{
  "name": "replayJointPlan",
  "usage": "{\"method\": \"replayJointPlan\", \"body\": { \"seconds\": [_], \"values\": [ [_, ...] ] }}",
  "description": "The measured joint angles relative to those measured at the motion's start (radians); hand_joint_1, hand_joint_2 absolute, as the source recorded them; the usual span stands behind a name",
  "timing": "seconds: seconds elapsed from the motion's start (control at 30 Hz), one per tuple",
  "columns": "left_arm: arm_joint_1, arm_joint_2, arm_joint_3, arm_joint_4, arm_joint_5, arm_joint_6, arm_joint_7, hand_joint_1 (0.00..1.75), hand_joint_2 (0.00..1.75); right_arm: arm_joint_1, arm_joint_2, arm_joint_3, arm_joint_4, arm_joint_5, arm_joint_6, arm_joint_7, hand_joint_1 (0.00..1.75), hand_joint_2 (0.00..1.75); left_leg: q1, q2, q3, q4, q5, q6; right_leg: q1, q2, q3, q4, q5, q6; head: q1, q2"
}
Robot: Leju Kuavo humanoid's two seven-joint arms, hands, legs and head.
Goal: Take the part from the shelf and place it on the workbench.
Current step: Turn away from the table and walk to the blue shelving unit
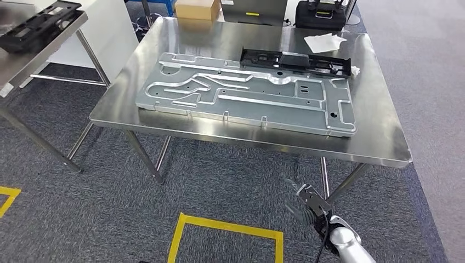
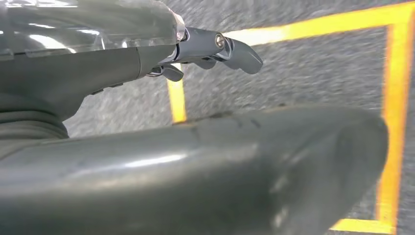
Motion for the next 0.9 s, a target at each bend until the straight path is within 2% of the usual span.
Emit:
{"method": "replayJointPlan", "body": {
  "seconds": [0.03,0.07,0.1,0.13,0.17,0.2,0.23,0.27,0.3,0.33,0.37,0.4,0.43,0.47,0.53,0.57,0.6,0.63,0.7,0.73,0.77,0.8,0.83,0.87,0.9],
  "values": [
    [0.002,-0.001,0.000,0.000,-0.001,-0.001,0.000,0.00,0.00,0.010,-0.001,-0.004,0.003,0.000,0.003,-0.002,0.00,0.00,0.000,0.002,-0.007,-0.002,0.013,0.008,-0.002,0.001,-0.001,-0.005,0.006,0.006,0.000,0.000],
    [0.004,-0.002,-0.001,0.001,-0.001,-0.001,-0.001,0.00,0.00,0.021,-0.003,-0.007,0.006,0.000,0.006,-0.005,0.00,0.00,0.001,0.004,-0.015,-0.006,0.028,0.016,-0.003,0.002,-0.006,0.000,-0.008,0.011,0.000,0.000],
    [0.007,-0.002,-0.001,0.001,-0.002,-0.002,-0.002,0.00,0.00,0.031,-0.004,-0.009,0.009,0.000,0.006,-0.006,0.00,0.00,0.003,0.007,-0.028,-0.011,0.044,0.024,-0.004,0.003,-0.015,0.024,-0.045,0.013,0.000,0.000],
    [0.009,-0.002,-0.002,0.001,-0.005,-0.003,-0.002,0.00,0.00,0.039,-0.004,-0.012,0.012,-0.001,0.006,-0.007,0.00,0.00,0.003,0.010,-0.042,-0.012,0.059,0.030,-0.006,0.004,-0.028,0.070,-0.101,0.014,0.000,0.000],
    [0.011,-0.003,-0.003,0.001,-0.008,-0.005,-0.002,0.00,0.00,0.045,-0.005,-0.014,0.014,-0.001,0.004,-0.007,0.00,0.00,0.001,0.010,-0.060,-0.012,0.073,0.035,-0.005,0.005,-0.043,0.132,-0.161,0.016,0.000,0.000],
    [0.012,-0.004,-0.005,0.001,-0.011,-0.007,-0.003,0.00,0.00,0.050,-0.005,-0.016,0.016,-0.002,0.002,-0.007,0.00,0.00,0.000,0.011,-0.078,-0.011,0.087,0.037,-0.005,0.005,-0.055,0.199,-0.203,0.018,0.000,0.000],
    [0.013,-0.004,-0.006,0.001,-0.014,-0.010,-0.003,0.00,0.00,0.054,-0.006,-0.018,0.018,-0.002,0.000,-0.006,0.00,0.00,-0.002,0.011,-0.097,-0.009,0.100,0.037,-0.005,0.005,-0.057,0.251,-0.218,0.020,0.000,0.000],
    [0.013,-0.005,-0.007,0.001,-0.016,-0.011,-0.003,0.00,0.00,0.059,-0.005,-0.018,0.019,-0.002,-0.001,-0.006,0.00,0.00,-0.003,0.011,-0.117,-0.006,0.113,0.036,-0.005,0.005,-0.046,0.278,-0.209,0.021,0.000,0.000],
    [0.013,-0.006,-0.008,0.001,-0.019,-0.012,-0.002,0.00,0.00,0.063,-0.005,-0.019,0.020,-0.003,-0.002,-0.006,0.00,0.00,-0.003,0.011,-0.136,-0.001,0.124,0.033,-0.005,0.005,-0.018,0.270,-0.185,0.021,0.000,0.000],
    [0.014,-0.007,-0.008,0.001,-0.020,-0.012,-0.002,0.00,0.00,0.067,-0.004,-0.019,0.020,-0.003,-0.002,-0.005,0.00,0.00,-0.003,0.011,-0.154,0.004,0.134,0.030,-0.005,0.005,0.027,0.229,-0.162,0.019,0.000,0.000],
    [0.014,-0.008,-0.009,0.001,-0.021,-0.012,-0.002,0.00,0.00,0.069,-0.003,-0.019,0.020,-0.003,-0.003,-0.005,0.00,0.00,-0.004,0.011,-0.170,0.011,0.141,0.026,-0.004,0.005,0.085,0.162,-0.157,0.017,0.000,0.000],
    [0.014,-0.008,-0.010,0.001,-0.021,-0.012,-0.002,0.00,0.00,0.069,-0.001,-0.019,0.020,-0.004,-0.003,-0.005,0.00,0.00,-0.005,0.012,-0.182,0.018,0.148,0.021,-0.002,0.005,0.140,0.088,-0.168,0.013,0.000,0.000],
    [0.014,-0.008,-0.010,0.001,-0.021,-0.011,-0.002,0.00,0.00,0.070,0.002,-0.019,0.020,-0.006,-0.004,-0.006,0.00,0.00,-0.006,0.012,-0.190,0.024,0.154,0.016,0.000,0.005,0.179,0.030,-0.184,0.007,0.000,0.000],
    [0.014,-0.009,-0.011,0.001,-0.021,-0.010,-0.002,0.00,0.00,0.070,0.006,-0.020,0.023,-0.008,-0.006,-0.010,0.00,0.00,-0.007,0.013,-0.195,0.026,0.161,0.010,0.004,0.006,0.200,-0.006,-0.199,0.000,0.000,0.000],
    [0.016,-0.009,-0.011,0.002,-0.022,-0.007,-0.001,0.00,0.00,0.072,0.019,-0.020,0.039,-0.012,-0.023,-0.023,0.00,0.00,-0.005,0.013,-0.199,0.026,0.175,-0.004,0.006,0.005,0.196,-0.021,-0.192,-0.016,0.000,0.000],
    [0.016,-0.009,-0.011,0.002,-0.023,-0.006,0.000,0.00,0.00,0.071,0.026,-0.021,0.052,-0.012,-0.040,-0.030,0.00,0.00,-0.003,0.011,-0.205,0.032,0.165,-0.009,0.005,0.003,0.189,-0.023,-0.181,-0.025,0.000,0.000],
    [0.017,-0.009,-0.011,0.002,-0.025,-0.005,0.001,0.00,0.00,0.070,0.035,-0.021,0.069,-0.012,-0.063,-0.035,0.00,0.00,-0.001,0.009,-0.215,0.054,0.135,-0.014,0.004,0.001,0.178,-0.025,-0.169,-0.034,0.000,0.000],
    [0.018,-0.009,-0.011,0.002,-0.028,-0.004,0.003,0.00,0.00,0.068,0.043,-0.023,0.087,-0.012,-0.087,-0.039,0.00,0.00,0.001,0.007,-0.228,0.093,0.088,-0.018,0.003,-0.001,0.165,-0.027,-0.156,-0.041,0.000,0.000],
    [0.018,-0.009,-0.013,0.002,-0.035,0.000,0.007,0.00,0.00,0.065,0.059,-0.031,0.142,-0.018,-0.143,-0.041,0.00,0.00,0.004,0.005,-0.256,0.212,-0.014,-0.025,0.004,-0.001,0.134,-0.026,-0.131,-0.046,-0.001,0.000],
    [0.018,-0.009,-0.014,0.002,-0.039,0.002,0.009,0.00,0.00,0.064,0.066,-0.037,0.177,-0.021,-0.174,-0.039,0.00,0.00,0.005,0.005,-0.261,0.265,-0.036,-0.027,0.005,-0.002,0.117,-0.025,-0.120,-0.045,-0.001,0.000],
    [0.017,-0.009,-0.016,0.002,-0.044,0.005,0.011,0.00,0.00,0.065,0.074,-0.045,0.217,-0.023,-0.212,-0.035,0.00,0.00,0.005,0.005,-0.254,0.298,-0.033,-0.029,0.005,-0.002,0.100,-0.023,-0.108,-0.044,-0.001,0.000],
    [0.017,-0.009,-0.018,0.002,-0.048,0.008,0.012,0.00,0.00,0.067,0.079,-0.053,0.254,-0.024,-0.249,-0.028,0.00,0.00,0.005,0.005,-0.232,0.299,-0.008,-0.029,0.005,-0.003,0.084,-0.021,-0.097,-0.041,-0.001,0.000],
    [0.017,-0.009,-0.021,0.002,-0.052,0.010,0.013,0.00,0.00,0.070,0.085,-0.061,0.288,-0.026,-0.284,-0.020,0.00,0.00,0.006,0.005,-0.195,0.268,0.024,-0.028,0.005,-0.004,0.069,-0.018,-0.087,-0.039,0.000,0.000],
    [0.016,-0.009,-0.023,0.002,-0.056,0.012,0.014,0.00,0.00,0.072,0.090,-0.071,0.320,-0.029,-0.311,-0.012,0.00,0.00,0.006,0.004,-0.144,0.210,0.045,-0.026,0.005,-0.004,0.056,-0.015,-0.077,-0.035,-0.001,0.000],
    [0.015,-0.009,-0.025,0.002,-0.059,0.013,0.015,0.00,0.00,0.074,0.094,-0.081,0.347,-0.035,-0.329,-0.005,0.00,0.00,0.004,0.001,-0.085,0.132,0.044,-0.021,0.006,-0.004,0.046,-0.011,-0.069,-0.031,-0.001,0.000]
  ]
}}
